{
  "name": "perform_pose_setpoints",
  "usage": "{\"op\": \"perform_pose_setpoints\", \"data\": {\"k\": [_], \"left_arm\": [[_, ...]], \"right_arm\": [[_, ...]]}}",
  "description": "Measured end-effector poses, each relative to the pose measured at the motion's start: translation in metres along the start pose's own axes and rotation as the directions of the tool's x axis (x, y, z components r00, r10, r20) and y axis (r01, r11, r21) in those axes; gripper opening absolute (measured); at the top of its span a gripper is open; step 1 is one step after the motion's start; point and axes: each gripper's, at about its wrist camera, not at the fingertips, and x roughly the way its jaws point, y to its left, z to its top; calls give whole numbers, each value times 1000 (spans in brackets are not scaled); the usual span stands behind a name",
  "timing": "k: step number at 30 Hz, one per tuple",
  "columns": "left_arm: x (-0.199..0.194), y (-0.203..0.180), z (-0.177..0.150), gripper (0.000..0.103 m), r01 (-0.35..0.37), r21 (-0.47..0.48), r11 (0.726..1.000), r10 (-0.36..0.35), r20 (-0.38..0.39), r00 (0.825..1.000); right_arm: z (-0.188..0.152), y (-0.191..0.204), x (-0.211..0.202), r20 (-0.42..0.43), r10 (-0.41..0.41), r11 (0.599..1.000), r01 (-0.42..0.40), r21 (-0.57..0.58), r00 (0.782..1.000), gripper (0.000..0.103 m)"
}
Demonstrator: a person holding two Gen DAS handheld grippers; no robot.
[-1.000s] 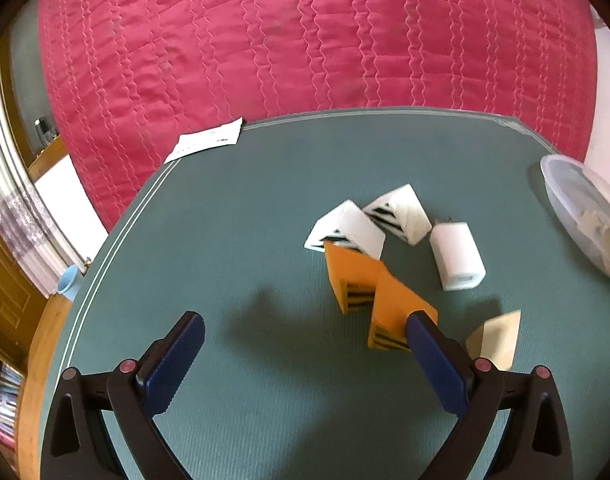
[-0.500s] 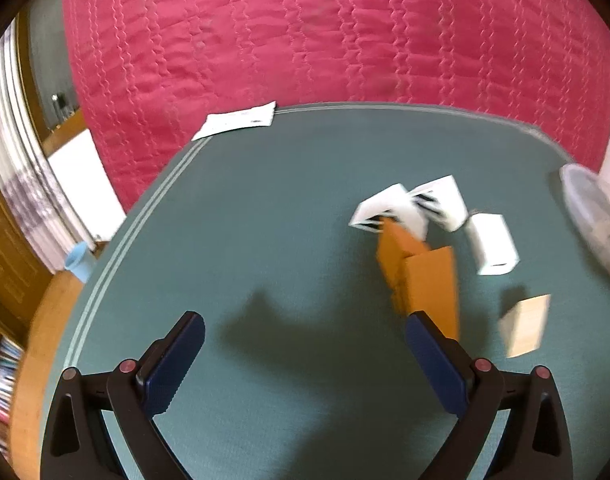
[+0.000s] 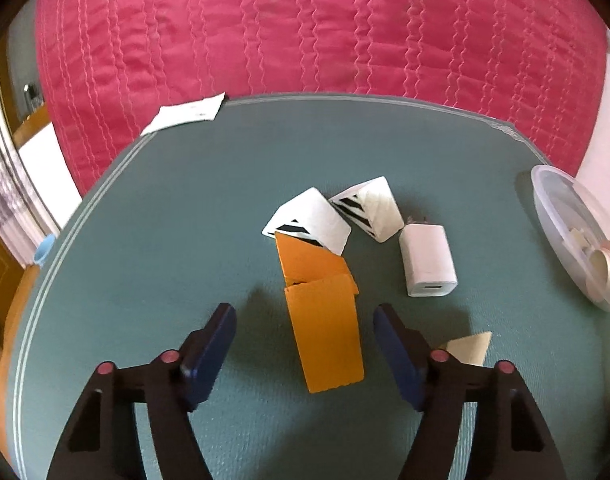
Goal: Organize rigid objects
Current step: 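Move the left gripper to the orange flat block and grasp it, then grasp the cream wedge block with the right gripper while the left gripper holds the orange block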
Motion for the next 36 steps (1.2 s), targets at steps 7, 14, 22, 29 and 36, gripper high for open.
{"op": "perform_pose_setpoints", "data": {"k": [7, 14, 22, 29, 36], "left_arm": [[6, 4, 1, 35, 26, -38, 999, -27, -10, 1000], [-6, 9, -3, 35, 56, -56, 997, -55, 25, 998], [-23, 16, -2, 35, 52, -62, 997, -47, 78, 996], [-26, 30, -3, 35, 6, -101, 995, 4, 101, 995], [-25, 38, -4, 35, -18, -125, 992, 30, 97, 995]], "right_arm": [[-2, 7, 3, -19, 24, 999, -24, -25, 1000, 99], [-6, 18, 6, -41, 44, 996, -47, -79, 998, 99], [-5, 36, 26, -178, 112, 988, -128, -81, 978, 99], [-9, 72, 45, -326, 177, 976, -208, -62, 929, 99], [-15, 102, 69, -413, 189, 978, -209, -3, 891, 82]]}}
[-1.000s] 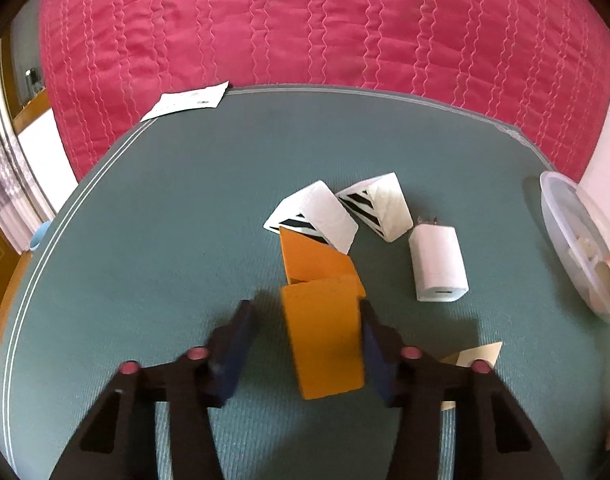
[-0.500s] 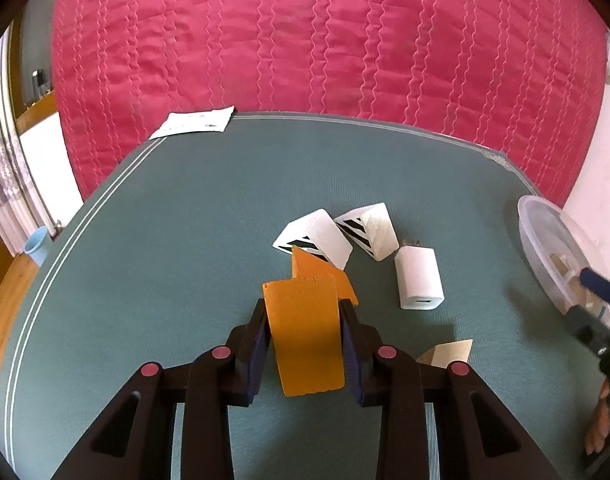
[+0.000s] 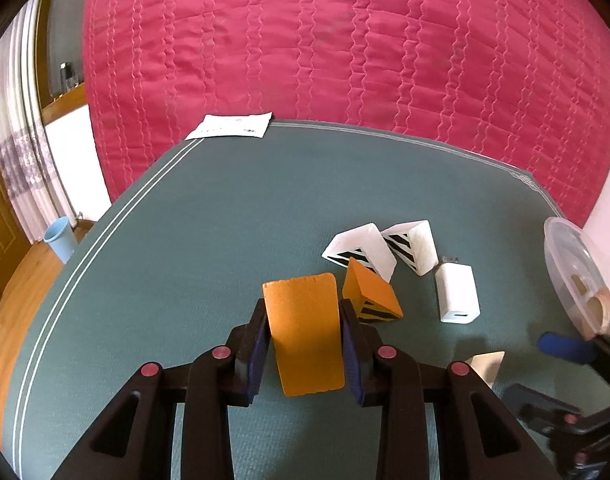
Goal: Organize rigid objects
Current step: 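Grasp the cream wedge block with the right gripper while the left gripper holds the orange block, then carry the cream wedge block into the clear bowl and open the right gripper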
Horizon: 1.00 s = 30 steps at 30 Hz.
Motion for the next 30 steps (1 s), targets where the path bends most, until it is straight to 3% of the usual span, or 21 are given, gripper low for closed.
{"op": "perform_pose_setpoints", "data": {"k": [15, 20, 30], "left_arm": [[1, 5, 1, 35, -15, -28, 999, 15, -8, 1000], [2, 4, 1, 35, -14, -30, 999, 13, -13, 1000], [2, 3, 0, 35, -15, -29, 999, 14, -17, 1000]], "right_arm": [[5, 34, 27, 2, -144, 989, 144, -21, 990, 47], [3, 38, 25, 15, -134, 990, 135, -33, 991, 35], [1, 24, 9, 46, -103, 995, 102, 20, 994, 35]]}}
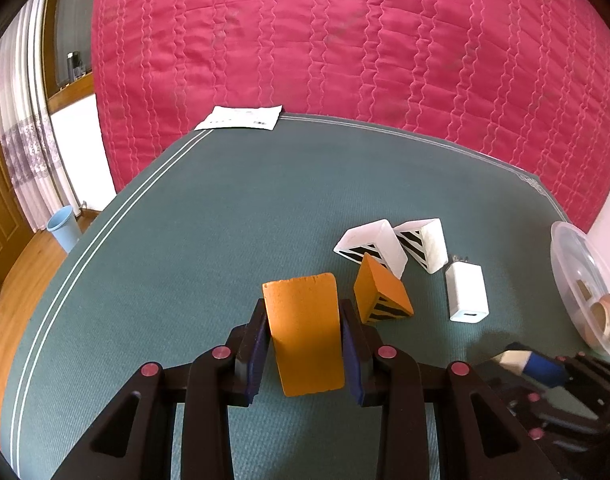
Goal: Organize rigid objects
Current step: 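Carry the cream wedge block into the clear bowl and open the right gripper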
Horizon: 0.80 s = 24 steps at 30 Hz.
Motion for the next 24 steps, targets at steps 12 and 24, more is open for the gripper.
{"op": "perform_pose_setpoints", "data": {"k": [12, 24], "left_arm": [[-3, -4, -2, 35, 7, 16, 1000, -7, 7, 1000], [-11, -14, -6, 35, 16, 52, 998, -17, 24, 1000]], "right_arm": [[6, -36, -52, 124, -38, 996, 28, 82, 992, 35], [1, -106, -108, 226, -187, 963, 132, 237, 956, 35]]}}
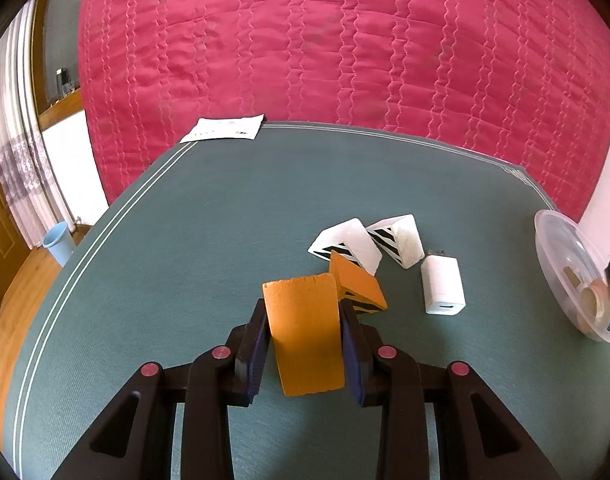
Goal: Organize rigid objects
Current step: 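Carry the cream wedge block into the clear bowl and open the right gripper, then carry the orange flat block into the clear bowl and open the left gripper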
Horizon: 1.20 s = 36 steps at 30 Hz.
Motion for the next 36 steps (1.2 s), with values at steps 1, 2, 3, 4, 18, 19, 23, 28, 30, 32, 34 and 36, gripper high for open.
{"op": "perform_pose_setpoints", "data": {"k": [1, 2, 3, 4, 18, 19, 23, 28, 30, 32, 34, 36], "left_arm": [[-1, -1, -1, 35, 1, 3, 1000, -1, 0, 1000], [-2, -2, -1, 35, 1, 6, 1000, -1, 1, 1000], [-2, -3, -1, 35, 0, 8, 1000, 0, 2, 1000], [-3, -4, -1, 35, 0, 11, 1000, 0, 2, 1000], [-7, -22, -2, 35, 15, 51, 999, -15, -4, 1000], [-8, -25, -2, 35, 17, 56, 998, -17, -2, 1000], [-10, -32, 0, 35, 26, 68, 997, -27, 2, 1000], [-10, -45, 4, 35, 46, 84, 995, -46, 0, 999], [-12, -51, 5, 35, 54, 93, 994, -55, 0, 999], [-12, -58, 7, 35, 65, 107, 992, -66, 1, 998], [-13, -66, 8, 35, 75, 120, 990, -76, 2, 997], [-14, -75, 10, 35, 90, 137, 986, -92, 5, 996]], "right_arm": [[2, -6, -2, 8, -6, 1000, 6, 12, 1000, 35], [4, -10, -4, 15, -12, 1000, 12, 22, 1000, 35], [6, -17, -6, 24, -18, 999, 18, 34, 1000, 35], [7, -23, -8, 35, -26, 998, 24, 50, 999, 35], [11, -93, 3, 66, -106, 971, 89, 220, 992, 35], [12, -96, 5, 62, -106, 971, 90, 224, 992, 35], [11, -103, 11, 59, -107, 964, 89, 249, 993, 48], [7, -112, 7, 103, -141, 953, 107, 283, 985, 59], [6, -115, 6, 113, -148, 949, 110, 295, 982, 59], [5, -115, 6, 113, -150, 950, 111, 293, 982, 59], [4, -114, 6, 115, -157, 951, 119, 287, 981, 59], [2, -112, 7, 115, -159, 953, 122, 278, 981, 59]]}}
